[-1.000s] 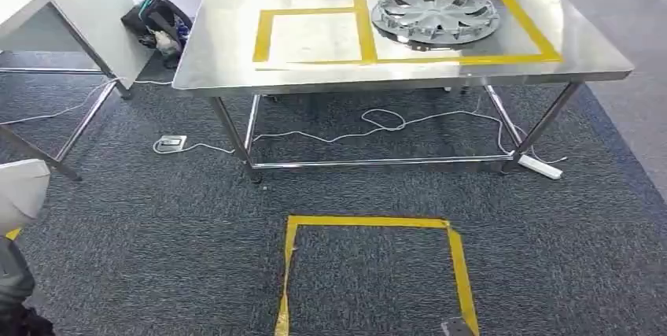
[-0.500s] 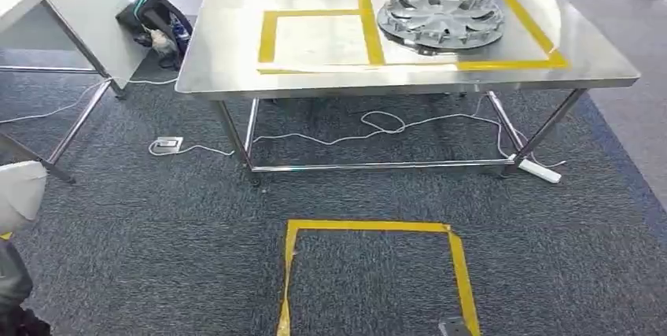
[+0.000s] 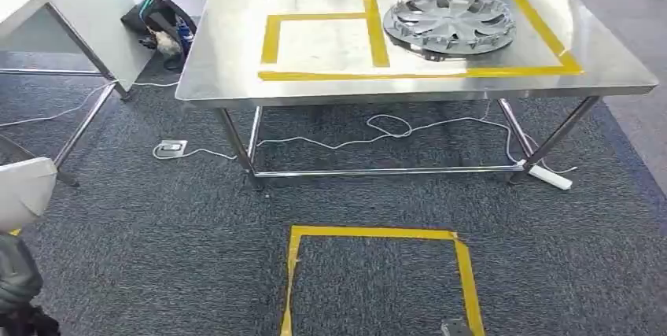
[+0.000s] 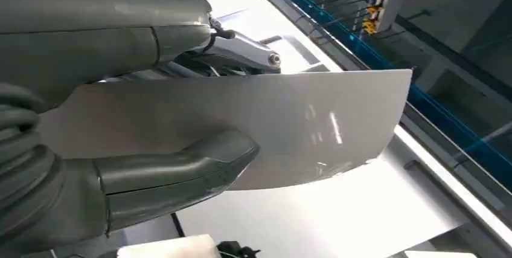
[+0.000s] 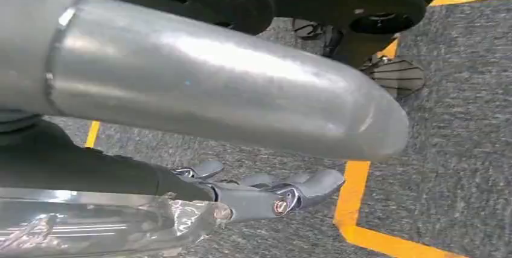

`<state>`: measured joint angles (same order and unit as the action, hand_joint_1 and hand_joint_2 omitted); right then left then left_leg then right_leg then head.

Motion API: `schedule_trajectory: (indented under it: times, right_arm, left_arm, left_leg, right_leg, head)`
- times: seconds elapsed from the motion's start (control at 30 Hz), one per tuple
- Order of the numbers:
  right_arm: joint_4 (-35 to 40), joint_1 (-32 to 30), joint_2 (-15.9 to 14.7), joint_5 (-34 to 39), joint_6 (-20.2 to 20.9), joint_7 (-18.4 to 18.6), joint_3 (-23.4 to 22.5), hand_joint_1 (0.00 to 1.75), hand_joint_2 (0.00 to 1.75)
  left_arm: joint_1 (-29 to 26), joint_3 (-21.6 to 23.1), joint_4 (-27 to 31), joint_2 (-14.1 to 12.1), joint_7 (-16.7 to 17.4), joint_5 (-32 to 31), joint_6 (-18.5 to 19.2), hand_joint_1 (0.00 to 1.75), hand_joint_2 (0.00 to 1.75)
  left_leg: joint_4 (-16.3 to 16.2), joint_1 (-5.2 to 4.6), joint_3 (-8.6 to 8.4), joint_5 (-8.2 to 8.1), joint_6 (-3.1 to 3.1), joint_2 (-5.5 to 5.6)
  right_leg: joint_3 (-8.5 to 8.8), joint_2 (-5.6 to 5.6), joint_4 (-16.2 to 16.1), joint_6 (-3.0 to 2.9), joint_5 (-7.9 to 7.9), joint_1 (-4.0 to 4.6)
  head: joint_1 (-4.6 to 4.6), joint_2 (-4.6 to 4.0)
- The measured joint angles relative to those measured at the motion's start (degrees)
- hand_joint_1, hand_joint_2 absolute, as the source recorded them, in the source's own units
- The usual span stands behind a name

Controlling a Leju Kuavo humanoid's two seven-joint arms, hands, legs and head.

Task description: Take the parts from the cabinet and place them on the table.

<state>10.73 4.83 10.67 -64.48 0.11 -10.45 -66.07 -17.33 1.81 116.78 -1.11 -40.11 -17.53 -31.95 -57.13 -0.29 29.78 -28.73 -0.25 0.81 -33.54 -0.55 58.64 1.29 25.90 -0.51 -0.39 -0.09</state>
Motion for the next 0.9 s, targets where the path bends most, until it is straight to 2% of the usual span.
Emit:
schedule_trajectory:
  times: [0.03, 0.07, 0.13, 0.17, 0.2, 0.23, 0.3, 0.33, 0.37, 0.4, 0.47, 0.5, 0.53, 0.57, 0.63, 0.67, 0.7, 0.73, 0.77, 0.83, 0.87, 0.9]
  right_arm:
    - [0.0, 0.0, 0.0, 0.0, 0.0, 0.0, 0.0, 0.0, 0.0]
    - [0.0, 0.1, 0.0, 0.0, 0.0, 0.0, 0.0, 0.0, 0.0]
    - [0.0, 0.2, 0.0, 0.0, 0.0, 0.0, 0.0, 0.0, 0.0]
    - [0.0, 0.1, 0.0, 0.0, 0.0, 0.0, 0.0, 0.0, 0.0]
    - [0.0, 0.0, 0.0, -0.1, 0.0, 0.0, 0.0, 0.0, 0.0]
    - [0.0, 0.0, 0.0, -0.2, 0.0, 0.0, 0.0, 0.0, 0.0]
    - [0.0, 0.0, 0.1, -0.5, 0.0, 0.0, 0.0, 0.0, 0.0]
    - [0.0, 0.0, 0.1, -0.8, 0.0, 0.1, 0.0, 0.0, 0.0]
    - [0.0, 0.1, 0.1, -0.9, -0.2, 0.1, 0.1, 0.0, 0.0]
    - [0.0, 0.0, 0.2, -1.0, -0.3, 0.1, 0.1, 0.0, 0.0]
    - [0.0, 0.0, 0.3, -1.1, -0.4, 0.0, 0.2, 0.0, 0.0]
    - [0.0, 0.0, 0.3, -1.1, -0.4, -0.1, 0.2, 0.0, 0.0]
    - [0.0, 0.0, 0.4, -1.1, -0.4, -0.1, 0.2, 0.0, 0.0]
    - [0.0, 0.1, 0.5, -1.1, -0.4, -0.1, 0.2, 0.0, 0.0]
    - [0.0, 0.1, 0.5, -1.1, -0.4, -0.1, 0.3, 0.0, 0.0]
    - [0.0, 0.0, 0.5, -1.2, -0.4, 0.1, 0.3, 0.0, 0.0]
    - [0.0, -0.1, 0.5, -1.2, -0.4, 0.2, 0.2, 0.0, 0.0]
    - [0.0, -0.1, 0.5, -1.2, -0.4, 0.2, 0.2, 0.0, 0.0]
    - [0.0, -0.1, 0.5, -1.2, -0.4, 0.2, 0.3, 0.0, 0.0]
    - [0.0, -0.1, 0.5, -1.2, -0.4, 0.2, 0.3, 0.0, 0.0]
    - [0.0, -0.1, 0.5, -1.3, -0.4, 0.2, 0.3, 0.0, 0.0]
    - [0.0, 0.1, 0.6, -1.3, -0.4, 0.2, 0.3, 0.0, 0.0]
  left_arm:
    - [0.0, 0.0, 0.0, 0.0, 0.0, 0.0, 0.0, 1.75, 1.75]
    - [0.1, 0.0, 0.0, -0.1, 0.0, 0.0, 0.0, 1.75, 1.75]
    - [-0.1, 0.1, 0.0, -0.1, 0.0, 0.0, -0.1, 1.75, 1.75]
    - [-0.1, 0.1, 0.0, -0.1, 0.0, 0.0, -0.1, 1.75, 1.75]
    - [-0.2, 0.1, 0.0, -0.1, 0.0, 0.0, -0.2, 1.75, 1.75]
    - [-0.5, 0.1, 0.0, -0.1, 0.0, 0.0, -0.4, 1.75, 1.75]
    - [-1.1, 0.0, 0.0, -0.1, 0.0, 0.2, -0.5, 1.75, 1.75]
    - [-1.5, -0.1, 0.2, -0.1, 0.0, 0.4, -0.6, 1.75, 1.75]
    - [-1.9, -0.3, 0.3, -0.1, 0.0, 0.8, -0.6, 1.75, 1.75]
    - [-2.3, -0.5, 0.7, -0.1, 0.0, 1.1, -0.6, 1.75, 1.75]
    - [-3.2, -1.2, 1.3, -0.1, 0.0, 1.3, -0.2, 1.75, 1.75]
    - [-3.4, -1.5, 1.6, -0.1, 0.0, 1.3, 0.2, 1.75, 1.75]
    - [-3.5, -1.6, 1.8, 0.0, 0.0, 1.3, 0.3, 1.75, 1.75]
    - [-3.5, -1.6, 2.0, 0.0, 0.0, 1.2, 0.4, 1.75, 1.75]
    - [-3.5, -1.9, 2.0, 0.0, 0.0, 1.1, 0.6, 1.75, 1.75]
    - [-3.5, -1.9, 2.0, 0.1, 0.0, 1.0, 0.7, 1.75, 1.75]
    - [-3.6, -2.0, 2.0, 0.1, 0.0, 0.9, 0.8, 1.75, 1.75]
    - [-3.6, -2.1, 2.0, 0.1, 0.0, 0.9, 1.0, 1.75, 1.75]
    - [-3.7, -2.3, 2.0, 0.1, 0.0, 0.9, 1.1, 1.75, 1.75]
    - [-3.7, -2.6, 2.1, 0.1, 0.0, 0.9, 1.4, 1.75, 1.75]
    - [-3.6, -2.7, 2.1, 0.1, 0.0, 0.9, 1.5, 1.75, 1.75]
    - [-3.7, -2.9, 2.1, 0.1, 0.0, 0.9, 1.6, 1.75, 1.75]
  left_leg:
    - [-1.3, -0.04, 0.34, -0.69, -0.48, -0.12]
    - [-4.4, 0.06, 2.0, -2.21, -0.83, -0.13]
    - [-13.7, 0.52, 7.36, -5.85, -1.43, -0.16]
    - [-17.1, 0.71, 9.71, -6.46, -1.64, -0.17]
    - [-17.6, 0.86, 10.6, -5.35, -1.81, -0.18]
    - [-15.6, 0.98, 10.14, -2.97, -1.91, -0.19]
    - [-7.1, 1.18, 6.69, 2.9, -2.02, -0.27]
    - [-2.8, 1.3, 4.89, 4.97, -2.08, -0.6]
    - [-0.9, 1.06, 4.09, 3.97, -2.15, -0.72]
    - [-0.8, 1.04, 4.06, 3.48, -1.32, -0.59]
    - [-0.6, 0.82, 4.05, 3.14, -0.56, -0.45]
    - [-0.2, 1.05, 3.78, 3.32, -0.03, -0.36]
    - [-0.1, 1.19, 3.46, 3.32, 0.27, -0.32]
    - [-0.1, 1.19, 3.25, 3.09, 0.66, -0.34]
    - [-0.1, 0.93, 2.89, 2.71, 1.22, -0.4]
    - [-0.1, 0.79, 2.71, 2.51, 1.4, -0.38]
    - [-0.1, 0.68, 2.4, 2.27, 1.45, -0.31]
    - [-0.1, 0.62, 1.93, 1.92, 1.43, -0.18]
    - [-0.1, 0.6, 1.44, 1.6, 1.38, -0.1]
    - [-0.1, 0.6, 0.27, 0.72, 0.99, -0.05]
    - [-0.2, 0.26, 0.19, 0.38, 0.63, -0.04]
    - [-0.5, 0.25, 0.4, 0.37, 0.39, 0.04]
  right_leg:
    - [0.37, 0.02, -0.2, -0.22, 0.12, -0.04]
    - [0.54, 0.07, -0.3, -0.47, 0.26, -0.15]
    - [0.67, 0.13, -0.3, -0.78, 0.57, -0.2]
    - [0.8, 0.14, -0.3, -0.77, 0.76, -0.21]
    - [1.06, 0.12, -0.3, -0.72, 0.93, -0.28]
    - [1.42, 0.05, -0.3, -0.6, 1.21, -0.4]
    - [2.37, -0.17, -0.3, -0.11, 1.78, -0.72]
    - [2.59, -0.24, -0.3, 0.38, 2.1, -0.7]
    - [2.42, -0.35, 0.1, 0.88, 2.65, -0.33]
    - [2.29, -0.34, -0.1, 1.2, 2.66, -0.3]
    - [2.48, -0.13, -0.9, 1.84, 2.76, -0.42]
    - [2.84, -0.03, -0.9, 2.32, 2.98, -0.43]
    - [2.74, 0.1, 0.1, 2.51, 3.43, -0.48]
    - [1.35, 0.14, 2.9, 2.55, 5.1, -0.45]
    - [-3.82, 0.13, 12.6, 2.61, 9.59, -0.42]
    - [-6.08, 0.13, 16.4, 2.59, 10.61, -0.39]
    - [-7.37, 0.12, 17.8, 2.52, 10.11, -0.36]
    - [-7.07, 0.12, 16.1, 2.35, 8.0, -0.27]
    - [-5.82, 0.12, 12.7, 2.17, 5.37, -0.19]
    - [-1.56, 0.12, 2.5, 1.53, -0.51, -0.04]
    - [-0.59, 0.07, 1.4, 1.3, 0.34, 0.16]
    - [-0.4, 0.08, 0.9, 1.18, 0.3, 0.15]
  head:
    - [-0.28, -0.02]
    - [-0.77, -0.02]
    - [-0.68, -0.02]
    - [-0.61, -0.02]
    - [-0.57, -0.02]
    - [-0.66, -0.02]
    - [-0.63, -0.02]
    - [-0.7, -0.02]
    - [-0.85, -0.02]
    - [-0.66, -0.02]
    - [-0.63, -0.02]
    - [-0.68, -0.02]
    - [-0.5, -0.02]
    - [-0.02, -0.02]
    - [0.09, -0.02]
    - [0.17, -0.02]
    - [0.15, -0.02]
    - [0.13, -0.02]
    - [0.17, -0.02]
    - [0.22, -0.02]
    - [0.13, -0.02]
    - [0.17, -0.02]
